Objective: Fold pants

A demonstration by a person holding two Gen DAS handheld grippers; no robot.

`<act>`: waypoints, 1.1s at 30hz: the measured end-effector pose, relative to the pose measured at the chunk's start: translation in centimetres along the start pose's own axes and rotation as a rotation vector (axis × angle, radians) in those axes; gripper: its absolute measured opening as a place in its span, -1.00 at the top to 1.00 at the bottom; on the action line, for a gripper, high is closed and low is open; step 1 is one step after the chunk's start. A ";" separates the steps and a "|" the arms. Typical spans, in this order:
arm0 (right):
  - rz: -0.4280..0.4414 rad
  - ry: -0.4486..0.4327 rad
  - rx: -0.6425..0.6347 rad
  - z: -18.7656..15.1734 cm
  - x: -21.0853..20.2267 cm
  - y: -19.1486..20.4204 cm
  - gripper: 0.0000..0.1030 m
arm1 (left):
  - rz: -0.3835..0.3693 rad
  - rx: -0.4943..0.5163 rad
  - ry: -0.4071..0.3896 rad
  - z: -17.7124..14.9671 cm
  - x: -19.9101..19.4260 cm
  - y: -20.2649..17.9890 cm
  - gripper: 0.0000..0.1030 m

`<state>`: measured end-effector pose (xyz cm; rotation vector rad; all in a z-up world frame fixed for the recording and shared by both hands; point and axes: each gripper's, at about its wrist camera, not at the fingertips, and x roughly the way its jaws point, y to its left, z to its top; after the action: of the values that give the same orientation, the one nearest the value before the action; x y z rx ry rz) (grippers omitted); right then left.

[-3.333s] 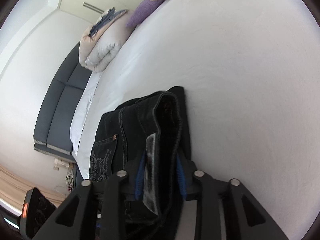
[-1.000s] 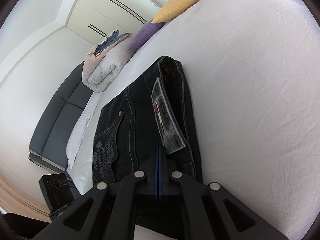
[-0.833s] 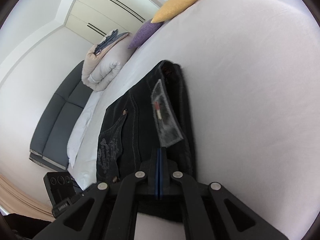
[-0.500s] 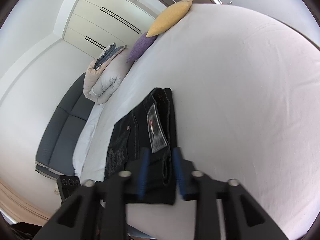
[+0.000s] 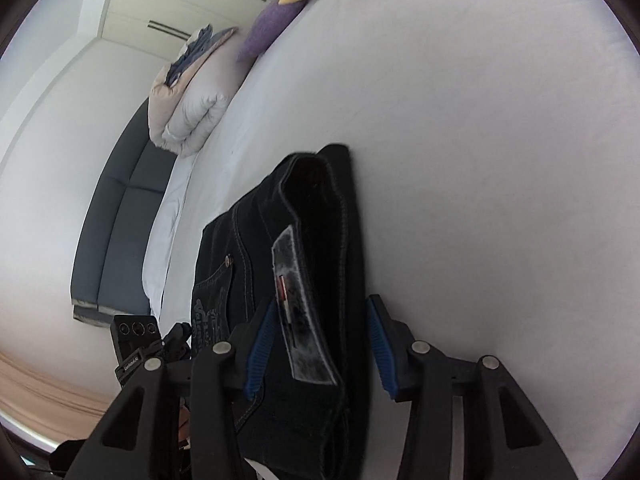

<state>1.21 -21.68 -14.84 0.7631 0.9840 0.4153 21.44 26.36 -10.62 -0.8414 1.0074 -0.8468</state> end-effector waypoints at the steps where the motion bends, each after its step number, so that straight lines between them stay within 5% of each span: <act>1: 0.006 0.004 0.000 0.2 0.4 0.1 0.07 | -0.005 -0.002 0.000 0.0 0.1 0.0 0.96; 4: 0.016 0.009 0.009 0.5 1.1 0.5 0.06 | -0.028 -0.003 0.023 0.5 0.7 -0.1 0.95; 6: 0.006 0.015 -0.007 0.3 1.5 1.0 0.06 | -0.046 0.010 0.041 -0.1 0.7 -0.7 0.76; 8: 0.002 0.012 -0.017 0.1 1.5 1.1 0.06 | -0.101 0.017 0.052 -0.2 0.8 -1.2 0.09; 10: 0.005 0.008 -0.018 0.0 1.6 1.3 0.06 | -0.157 0.018 0.055 -0.2 0.7 -1.6 -0.23; 14: -0.018 0.012 -0.039 -0.2 2.0 2.0 0.06 | -0.137 0.021 0.087 0.8 0.9 -1.6 -0.24; 19: -0.013 0.012 -0.049 -0.5 2.1 2.2 0.13 | -0.139 0.031 0.017 1.7 -0.9 -2.7 -0.24; 23: -0.007 0.011 -0.047 -0.6 2.2 1.9 0.16 | -0.060 0.020 0.005 2.3 -1.8 -1.6 -0.24; 26: -0.009 0.010 -0.049 -0.6 2.2 1.9 0.16 | 0.050 -0.004 0.063 2.6 0.0 -0.6 -0.24; 31: -0.026 0.010 -0.050 -0.6 2.2 2.1 0.20 | 0.092 0.050 0.174 3.0 2.9 -1.5 -0.24; 33: -0.044 0.009 -0.060 -0.6 2.2 2.4 0.25 | 0.122 0.057 0.197 3.5 4.1 -1.9 -0.02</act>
<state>1.88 -18.44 -14.55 0.6855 0.9904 0.4086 25.57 22.59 -9.34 -0.6496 1.1893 -0.8616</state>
